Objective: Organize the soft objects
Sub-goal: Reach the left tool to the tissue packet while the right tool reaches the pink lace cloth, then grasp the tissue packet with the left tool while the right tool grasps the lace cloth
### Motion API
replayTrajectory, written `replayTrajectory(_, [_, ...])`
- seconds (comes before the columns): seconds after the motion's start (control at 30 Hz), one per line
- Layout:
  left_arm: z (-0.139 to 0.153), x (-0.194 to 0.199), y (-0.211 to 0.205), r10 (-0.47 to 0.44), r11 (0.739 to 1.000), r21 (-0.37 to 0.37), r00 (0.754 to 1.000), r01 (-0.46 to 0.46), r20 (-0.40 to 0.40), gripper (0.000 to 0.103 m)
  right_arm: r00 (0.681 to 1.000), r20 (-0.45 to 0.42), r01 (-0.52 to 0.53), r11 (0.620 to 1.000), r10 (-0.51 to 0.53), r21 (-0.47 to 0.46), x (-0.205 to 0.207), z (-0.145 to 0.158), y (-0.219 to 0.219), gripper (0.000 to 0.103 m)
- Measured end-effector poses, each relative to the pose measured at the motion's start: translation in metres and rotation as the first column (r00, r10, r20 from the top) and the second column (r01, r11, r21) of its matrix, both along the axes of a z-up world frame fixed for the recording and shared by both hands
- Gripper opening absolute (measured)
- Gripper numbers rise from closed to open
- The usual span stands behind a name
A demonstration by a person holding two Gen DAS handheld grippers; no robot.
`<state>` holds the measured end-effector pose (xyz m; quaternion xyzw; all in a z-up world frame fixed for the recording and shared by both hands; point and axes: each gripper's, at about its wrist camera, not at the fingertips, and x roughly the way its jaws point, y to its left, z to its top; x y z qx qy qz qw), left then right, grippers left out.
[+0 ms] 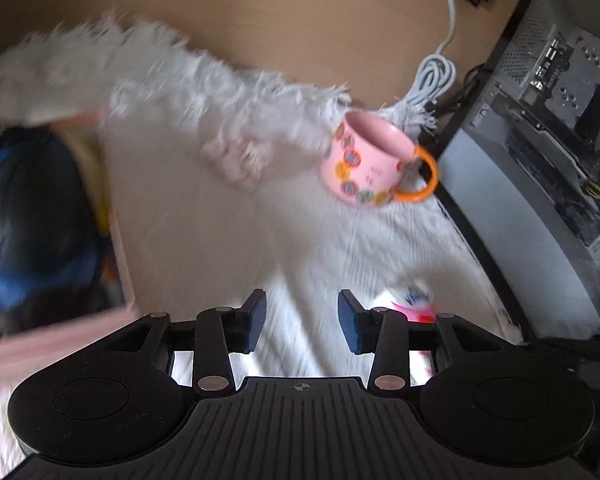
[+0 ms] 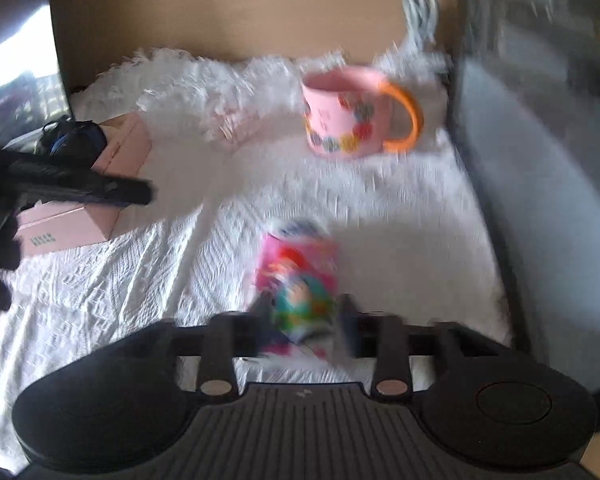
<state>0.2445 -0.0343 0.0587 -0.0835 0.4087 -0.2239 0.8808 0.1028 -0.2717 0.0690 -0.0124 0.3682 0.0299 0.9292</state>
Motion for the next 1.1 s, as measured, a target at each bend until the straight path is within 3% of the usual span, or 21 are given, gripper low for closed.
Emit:
replayTrajectory(0.03, [0.0,-0.001,-0.005,-0.002,1.0,0.01,1.0,0.001,0.01,0.043,0.999,0.036,-0.023,0.999,0.024,-0.041,0.003,0.005,0.006,0.063])
replayTrajectory(0.1, [-0.004,-0.005,-0.009,0.001,1.0,0.011,1.0,-0.001,0.004,0.043,0.994,0.084,-0.065,0.992,0.074,-0.105,0.015,0.014,0.017,0.063])
replayTrajectory(0.2, [-0.014,-0.022,-0.006,-0.001,1.0,0.009,0.999,0.001,-0.036,0.043,0.983,0.116,-0.133,0.986,0.144,-0.1,0.052,0.026,0.033,0.064])
replayTrajectory(0.33, [-0.025,-0.053,0.009,0.029,1.0,0.01,0.996,-0.028,-0.088,0.043,0.977,0.119,-0.16,0.979,0.175,-0.128,0.124,0.025,0.064,0.078])
replayTrajectory(0.5, [-0.027,-0.088,0.029,0.038,0.999,0.02,0.994,-0.036,-0.1,0.043,0.983,0.045,-0.168,0.971,0.177,-0.168,0.212,-0.004,0.102,0.079])
replayTrajectory(0.6, [-0.024,-0.104,0.041,0.051,0.998,0.04,0.994,-0.048,-0.095,0.043,0.986,0.004,-0.161,0.966,0.165,-0.202,0.245,-0.025,0.117,0.078])
replayTrajectory(0.67, [-0.023,-0.112,0.048,0.061,0.997,0.053,0.994,-0.056,-0.09,0.043,0.988,-0.007,-0.152,0.969,0.154,-0.196,0.255,-0.031,0.122,0.064])
replayTrajectory(0.7, [-0.024,-0.115,0.05,0.066,0.997,0.053,0.994,-0.061,-0.091,0.043,0.988,-0.014,-0.151,0.972,0.151,-0.181,0.255,-0.031,0.122,0.038])
replayTrajectory(0.73, [-0.024,-0.116,0.054,0.073,0.996,0.049,0.993,-0.069,-0.093,0.043,0.989,-0.027,-0.151,0.976,0.149,-0.158,0.252,-0.029,0.12,0.023])
replayTrajectory(0.83, [-0.026,-0.114,0.057,0.083,0.996,0.035,0.991,-0.079,-0.104,0.043,0.99,0.015,-0.14,0.985,0.143,-0.102,0.222,-0.013,0.107,0.012])
replayTrajectory(0.9, [-0.026,-0.112,0.053,0.062,0.998,0.03,0.993,-0.059,-0.102,0.043,0.989,0.051,-0.132,0.988,0.137,-0.083,0.191,-0.001,0.092,0.011])
replayTrajectory(1.1, [-0.028,-0.098,0.023,-0.025,1.0,0.003,0.995,0.025,-0.092,0.043,0.983,0.171,-0.045,0.986,0.072,-0.157,0.077,0.018,0.046,0.011])
